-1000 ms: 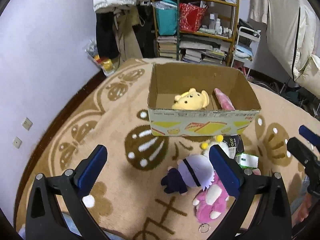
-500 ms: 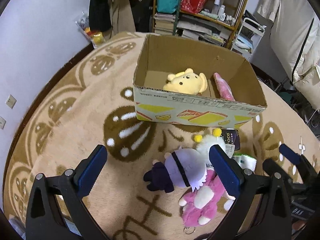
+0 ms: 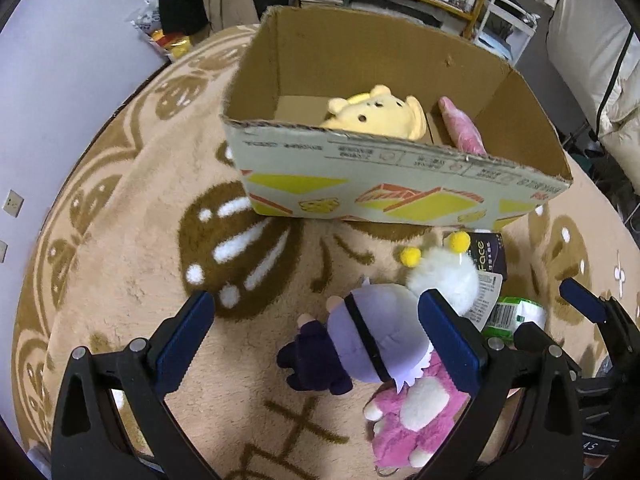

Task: Organize soft objects
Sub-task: 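Grasp the purple-white plush doll with the left gripper while the right grasps the green tissue pack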

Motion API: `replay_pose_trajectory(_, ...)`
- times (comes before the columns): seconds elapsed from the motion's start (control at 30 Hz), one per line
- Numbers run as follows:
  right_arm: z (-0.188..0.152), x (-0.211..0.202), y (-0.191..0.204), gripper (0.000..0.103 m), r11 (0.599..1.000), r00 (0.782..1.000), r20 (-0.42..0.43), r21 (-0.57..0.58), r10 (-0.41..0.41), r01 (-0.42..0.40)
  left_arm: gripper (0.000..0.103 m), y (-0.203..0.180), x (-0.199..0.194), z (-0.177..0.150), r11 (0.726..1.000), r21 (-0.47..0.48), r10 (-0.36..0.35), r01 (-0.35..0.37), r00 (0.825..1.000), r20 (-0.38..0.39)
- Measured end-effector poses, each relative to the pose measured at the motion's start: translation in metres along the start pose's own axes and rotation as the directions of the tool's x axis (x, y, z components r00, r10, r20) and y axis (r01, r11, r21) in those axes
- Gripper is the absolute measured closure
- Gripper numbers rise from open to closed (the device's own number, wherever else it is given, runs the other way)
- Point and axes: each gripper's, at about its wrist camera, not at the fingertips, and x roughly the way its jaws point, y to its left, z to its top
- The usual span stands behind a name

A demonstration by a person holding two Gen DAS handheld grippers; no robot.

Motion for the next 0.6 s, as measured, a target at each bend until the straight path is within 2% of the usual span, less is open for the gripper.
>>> replay_pose_trajectory(0.2,-0.003,0.017,0.000,0.012,1.000,0.996,-0.084,-0.001,-0.006,0.006,0.002,-0.009,0.011,-0.002,0.999,0.046,-0.002,0.003,0.999,-0.038)
replay_pose_trajectory(0.27,-0.006,0.021,0.000,0.024,1.000,0.995,-0.104,0.002,0.002,-0.002,0.002,-0.011,0.013,-0.004,0.998,0.066,0.014,-0.011,0.999,-0.041)
replay_pose_trajectory(0.3,-0.007,0.022,0.000,0.027,1.000,0.993,-0.115,-0.002,0.001,-0.001,0.002,-0.012,0.015,-0.004,0.997,0.075,0.020,-0.016,0.999,-0.044)
replay_pose_trajectory(0.43,-0.008,0.024,0.002,0.031,1.000,0.992,-0.125,-0.009,0.007,-0.008,0.002,-0.016,0.019,-0.005,0.997,0.080,0.010,-0.005,0.998,-0.059)
replay_pose_trajectory(0.6,-0.008,0.024,0.002,0.031,1.000,0.992,-0.127,-0.009,0.008,-0.009,0.002,-0.022,0.025,-0.010,0.995,0.099,-0.005,0.013,0.997,-0.081)
